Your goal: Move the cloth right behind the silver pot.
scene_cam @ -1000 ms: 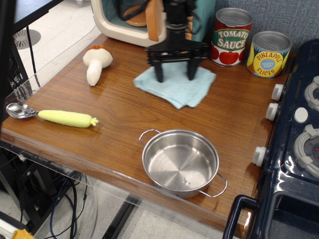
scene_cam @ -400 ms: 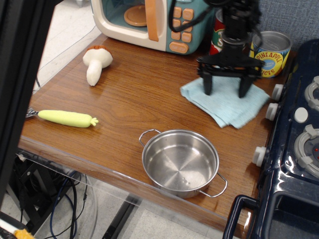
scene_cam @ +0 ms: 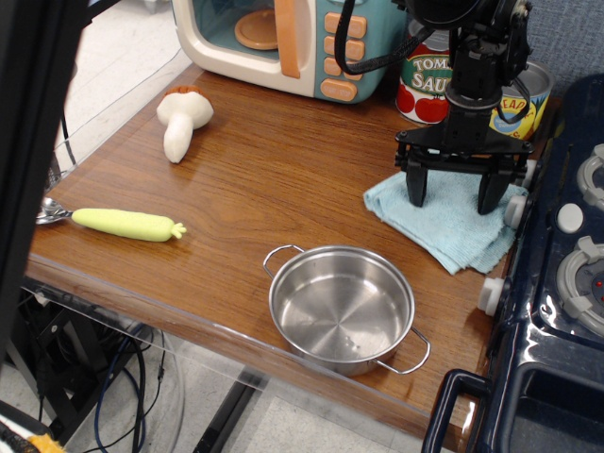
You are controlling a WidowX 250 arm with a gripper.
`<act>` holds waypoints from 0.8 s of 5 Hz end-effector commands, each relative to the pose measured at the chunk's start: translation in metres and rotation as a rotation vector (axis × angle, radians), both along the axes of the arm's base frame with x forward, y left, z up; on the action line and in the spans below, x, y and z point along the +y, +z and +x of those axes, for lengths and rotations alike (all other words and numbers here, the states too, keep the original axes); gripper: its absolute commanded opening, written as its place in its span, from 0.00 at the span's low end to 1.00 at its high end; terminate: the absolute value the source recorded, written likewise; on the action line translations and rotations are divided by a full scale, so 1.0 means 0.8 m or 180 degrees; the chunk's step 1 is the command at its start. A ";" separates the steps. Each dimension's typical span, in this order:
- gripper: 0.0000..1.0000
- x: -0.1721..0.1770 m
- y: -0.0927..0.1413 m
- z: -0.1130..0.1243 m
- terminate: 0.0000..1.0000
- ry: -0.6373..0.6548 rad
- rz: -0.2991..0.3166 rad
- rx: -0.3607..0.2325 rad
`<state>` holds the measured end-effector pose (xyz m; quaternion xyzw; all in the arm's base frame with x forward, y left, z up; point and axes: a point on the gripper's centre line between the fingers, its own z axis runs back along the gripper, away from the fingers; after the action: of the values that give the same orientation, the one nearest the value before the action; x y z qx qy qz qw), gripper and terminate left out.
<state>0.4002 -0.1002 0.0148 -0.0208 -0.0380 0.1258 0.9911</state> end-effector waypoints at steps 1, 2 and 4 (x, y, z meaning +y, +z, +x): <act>1.00 0.014 0.059 0.000 0.00 0.0125 -0.0071 -0.0337; 1.00 0.017 0.073 -0.007 0.00 0.0161 -0.0074 -0.0390; 1.00 0.026 0.113 -0.027 0.00 0.0159 0.0055 -0.0566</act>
<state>0.3835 -0.0771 0.0788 -0.0109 -0.0946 0.1497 0.9841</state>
